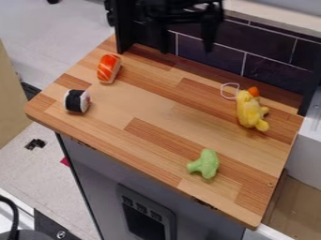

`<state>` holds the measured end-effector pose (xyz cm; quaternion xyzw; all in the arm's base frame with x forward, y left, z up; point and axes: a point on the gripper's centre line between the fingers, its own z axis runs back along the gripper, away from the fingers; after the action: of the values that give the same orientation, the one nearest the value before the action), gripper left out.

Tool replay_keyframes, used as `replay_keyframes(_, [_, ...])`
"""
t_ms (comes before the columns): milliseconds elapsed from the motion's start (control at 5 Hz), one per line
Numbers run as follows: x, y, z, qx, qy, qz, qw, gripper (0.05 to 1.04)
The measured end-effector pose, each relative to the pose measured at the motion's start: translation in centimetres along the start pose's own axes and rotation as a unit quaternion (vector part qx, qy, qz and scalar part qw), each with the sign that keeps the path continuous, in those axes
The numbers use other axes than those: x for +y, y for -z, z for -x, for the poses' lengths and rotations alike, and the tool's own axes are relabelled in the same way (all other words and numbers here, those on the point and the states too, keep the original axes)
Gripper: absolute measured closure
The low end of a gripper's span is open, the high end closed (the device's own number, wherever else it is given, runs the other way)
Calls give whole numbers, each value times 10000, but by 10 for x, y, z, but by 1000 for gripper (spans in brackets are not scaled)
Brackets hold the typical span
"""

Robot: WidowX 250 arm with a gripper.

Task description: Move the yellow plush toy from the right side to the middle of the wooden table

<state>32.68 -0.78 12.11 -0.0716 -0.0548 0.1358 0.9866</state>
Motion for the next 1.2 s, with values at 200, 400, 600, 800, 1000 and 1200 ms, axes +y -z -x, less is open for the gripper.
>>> replay_keyframes(200, [-17,10,3,-146,23,52,9999,85])
replay_keyframes(400, [-32,18,2,-281,-18,11,9996,85])
replay_keyframes(600, [-45,32,4,-257,-100,-59,9996,85])
replay_keyframes(800, [-58,48,-3,-238,-183,-144,9994,85])
replay_keyframes(1000, [-64,61,-5,-284,-211,-237,9991,85])
replay_keyframes(1200, [-69,71,-8,-319,-267,-317,9986,85])
